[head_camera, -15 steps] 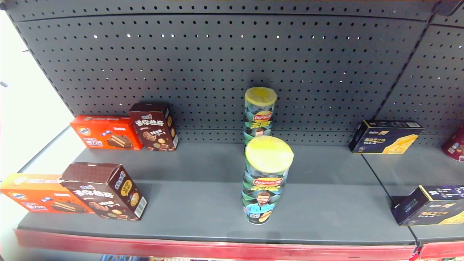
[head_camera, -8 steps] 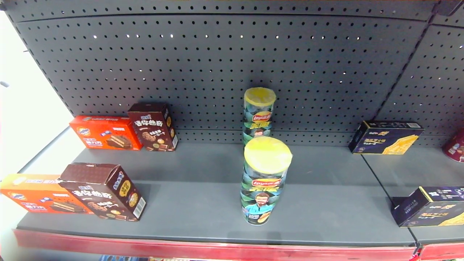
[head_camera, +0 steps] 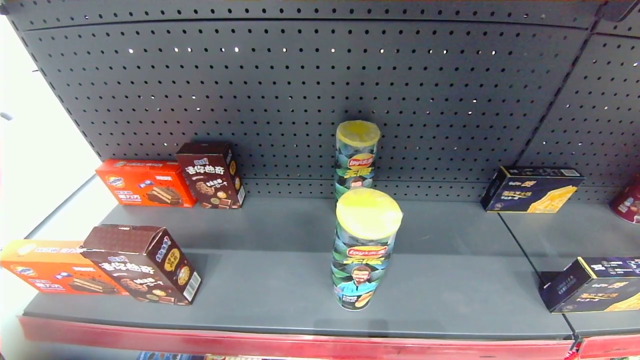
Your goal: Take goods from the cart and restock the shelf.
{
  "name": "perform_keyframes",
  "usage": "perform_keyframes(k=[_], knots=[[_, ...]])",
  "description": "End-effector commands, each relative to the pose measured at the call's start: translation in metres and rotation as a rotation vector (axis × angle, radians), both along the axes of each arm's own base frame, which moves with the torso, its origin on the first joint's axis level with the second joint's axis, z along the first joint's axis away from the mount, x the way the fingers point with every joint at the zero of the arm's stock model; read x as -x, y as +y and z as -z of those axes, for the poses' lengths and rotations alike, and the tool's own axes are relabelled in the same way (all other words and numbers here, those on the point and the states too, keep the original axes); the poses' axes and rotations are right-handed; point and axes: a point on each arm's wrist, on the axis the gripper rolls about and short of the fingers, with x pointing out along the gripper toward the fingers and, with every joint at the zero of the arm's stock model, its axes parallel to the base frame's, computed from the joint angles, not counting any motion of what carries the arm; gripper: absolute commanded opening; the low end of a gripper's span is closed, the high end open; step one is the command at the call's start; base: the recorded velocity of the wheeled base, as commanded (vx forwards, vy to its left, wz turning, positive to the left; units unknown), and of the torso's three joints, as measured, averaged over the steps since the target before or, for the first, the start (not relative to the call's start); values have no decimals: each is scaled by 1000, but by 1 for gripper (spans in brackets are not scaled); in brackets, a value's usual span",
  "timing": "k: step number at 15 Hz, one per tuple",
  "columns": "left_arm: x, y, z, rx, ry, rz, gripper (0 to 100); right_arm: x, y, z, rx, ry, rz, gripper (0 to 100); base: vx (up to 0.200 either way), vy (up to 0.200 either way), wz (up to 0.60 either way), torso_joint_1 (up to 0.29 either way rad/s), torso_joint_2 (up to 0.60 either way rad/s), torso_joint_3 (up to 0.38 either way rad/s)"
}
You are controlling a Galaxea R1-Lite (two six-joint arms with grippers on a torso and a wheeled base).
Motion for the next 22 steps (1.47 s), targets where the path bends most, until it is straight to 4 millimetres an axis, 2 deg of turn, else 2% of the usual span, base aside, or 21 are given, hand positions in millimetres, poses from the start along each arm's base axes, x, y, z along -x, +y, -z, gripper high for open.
perform_keyframes(k=[1,11,13,22], knots=[[0,0,0,-2,2,0,100,0,0,0,0,1,-1,100,0,0,0,0,0,0],[0,0,0,3,2,0,100,0,0,0,2,3,-1,100,0,0,0,0,0,0],[0,0,0,3,2,-2,100,0,0,0,2,3,-1,100,-200,0,0,0,2,2],[0,0,0,2,2,-2,100,0,0,0,0,3,-1,100,0,0,0,0,0,0]])
